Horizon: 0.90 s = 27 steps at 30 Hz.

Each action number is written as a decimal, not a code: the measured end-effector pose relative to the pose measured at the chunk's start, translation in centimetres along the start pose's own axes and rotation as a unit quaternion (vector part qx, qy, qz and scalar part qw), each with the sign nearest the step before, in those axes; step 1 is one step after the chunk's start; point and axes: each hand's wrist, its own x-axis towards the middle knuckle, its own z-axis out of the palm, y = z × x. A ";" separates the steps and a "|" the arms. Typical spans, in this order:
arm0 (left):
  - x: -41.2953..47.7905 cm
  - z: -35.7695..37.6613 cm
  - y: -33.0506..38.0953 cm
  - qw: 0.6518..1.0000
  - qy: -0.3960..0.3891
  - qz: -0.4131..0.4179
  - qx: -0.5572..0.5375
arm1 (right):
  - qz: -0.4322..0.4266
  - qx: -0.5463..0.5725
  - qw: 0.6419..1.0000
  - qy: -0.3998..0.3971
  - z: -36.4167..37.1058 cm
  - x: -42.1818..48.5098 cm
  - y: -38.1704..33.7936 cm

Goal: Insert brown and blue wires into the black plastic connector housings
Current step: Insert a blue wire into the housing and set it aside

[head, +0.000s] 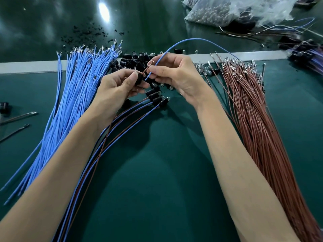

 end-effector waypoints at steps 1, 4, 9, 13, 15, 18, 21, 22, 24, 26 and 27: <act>0.0 0.0 0.0 1.000 0.003 -0.001 -0.006 | 0.002 -0.010 1.000 -0.001 0.0 0.0 0.0; 0.2 -0.1 -0.1 1.000 0.017 -0.002 -0.021 | 0.006 -0.033 0.999 -0.002 -0.1 0.0 0.0; 0.0 0.4 -0.1 1.000 0.009 0.004 -0.019 | -0.004 -0.039 0.999 0.004 0.8 0.0 0.1; 0.0 0.2 -0.1 1.000 0.013 0.003 -0.015 | -0.021 -0.044 0.998 0.025 1.2 0.1 0.1; -0.1 0.1 -0.1 1.000 0.020 0.001 -0.007 | -0.035 -0.037 0.998 0.047 1.2 0.2 0.0; -0.2 0.4 0.0 1.000 0.028 0.003 -0.006 | -0.059 -0.047 0.995 0.063 1.1 0.2 -0.1; -0.2 0.5 0.1 0.999 0.037 0.004 -0.003 | -0.081 -0.078 0.992 0.062 1.3 0.2 0.0; -0.2 0.5 0.0 0.999 0.039 0.005 -0.002 | -0.084 -0.088 0.991 0.060 1.4 0.3 0.1; -0.2 0.4 0.1 0.999 0.045 0.007 -0.004 | -0.081 -0.102 0.990 0.054 1.5 0.4 0.2; -0.2 0.5 0.1 0.999 0.052 0.010 -0.003 | -0.067 -0.110 0.991 0.042 1.4 0.5 0.3; -0.3 0.5 0.1 0.998 0.056 0.012 0.001 | -0.062 -0.113 0.991 0.036 1.4 0.4 0.3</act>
